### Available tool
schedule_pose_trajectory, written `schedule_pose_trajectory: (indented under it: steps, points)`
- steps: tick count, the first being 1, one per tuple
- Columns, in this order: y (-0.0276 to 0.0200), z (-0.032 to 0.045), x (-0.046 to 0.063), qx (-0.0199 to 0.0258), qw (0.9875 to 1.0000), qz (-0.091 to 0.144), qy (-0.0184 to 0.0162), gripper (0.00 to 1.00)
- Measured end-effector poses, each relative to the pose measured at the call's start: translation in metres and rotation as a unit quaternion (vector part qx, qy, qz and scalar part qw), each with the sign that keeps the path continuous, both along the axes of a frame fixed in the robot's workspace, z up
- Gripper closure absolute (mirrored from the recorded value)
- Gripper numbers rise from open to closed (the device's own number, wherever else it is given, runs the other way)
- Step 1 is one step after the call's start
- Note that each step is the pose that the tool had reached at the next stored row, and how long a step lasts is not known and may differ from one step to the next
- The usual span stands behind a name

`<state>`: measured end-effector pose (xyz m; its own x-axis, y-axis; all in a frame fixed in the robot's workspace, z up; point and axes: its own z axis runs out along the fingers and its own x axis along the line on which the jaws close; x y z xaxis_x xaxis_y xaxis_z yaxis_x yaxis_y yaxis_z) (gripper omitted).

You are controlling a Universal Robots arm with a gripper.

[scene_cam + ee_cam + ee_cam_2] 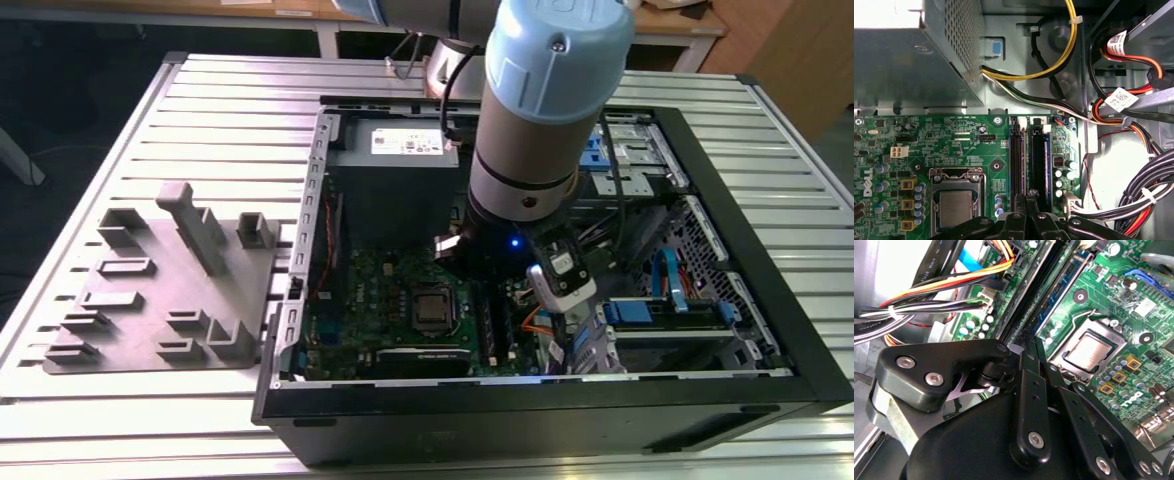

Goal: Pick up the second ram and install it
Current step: 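Insert the second ram into the second slot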

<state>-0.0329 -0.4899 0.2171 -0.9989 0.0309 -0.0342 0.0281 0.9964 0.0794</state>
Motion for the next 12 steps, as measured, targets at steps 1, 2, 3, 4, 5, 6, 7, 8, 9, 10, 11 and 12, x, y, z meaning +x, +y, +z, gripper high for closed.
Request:
schedule_pose_trajectory:
  steps: [1, 2, 3, 4, 5, 6, 7, 8, 9, 10, 11, 12]
  points:
    - [0.0000, 0.0000, 0.0000, 0.0000, 1.0000, 0.000, 0.0000, 0.92]
    - [0.0000, -0.0001, 0.0000, 0.0000, 1.0000, 0.000, 0.0000, 0.92]
    - [0.0000, -0.0001, 0.0000, 0.0000, 1.0000, 0.000, 0.0000, 0.92]
    - [0.0000, -0.0001, 0.0000, 0.0000, 1.0000, 0.000, 0.0000, 0.92]
    - [0.0000, -0.0002, 0.0000, 0.0000, 1.0000, 0.000, 0.0000, 0.92]
    - [0.0000, -0.0002, 0.0000, 0.0000, 1.0000, 0.000, 0.0000, 0.92]
    - [0.0000, -0.0002, 0.0000, 0.0000, 1.0000, 0.000, 0.0000, 0.92]
    - [0.0000, -0.0003, 0.0000, 0.0002, 1.0000, 0.000, 0.0000, 0.91]
    - [0.0000, -0.0004, 0.0000, 0.0001, 1.0000, 0.000, 0.0000, 0.91]
    - [0.0000, -0.0004, 0.0000, 0.0001, 1.0000, 0.000, 0.0000, 0.84]
    - [0.0000, -0.0004, 0.0000, 0.0001, 1.0000, 0.000, 0.0000, 0.84]
    - [0.0000, -0.0004, 0.0000, 0.0000, 1.0000, 0.000, 0.0000, 0.84]
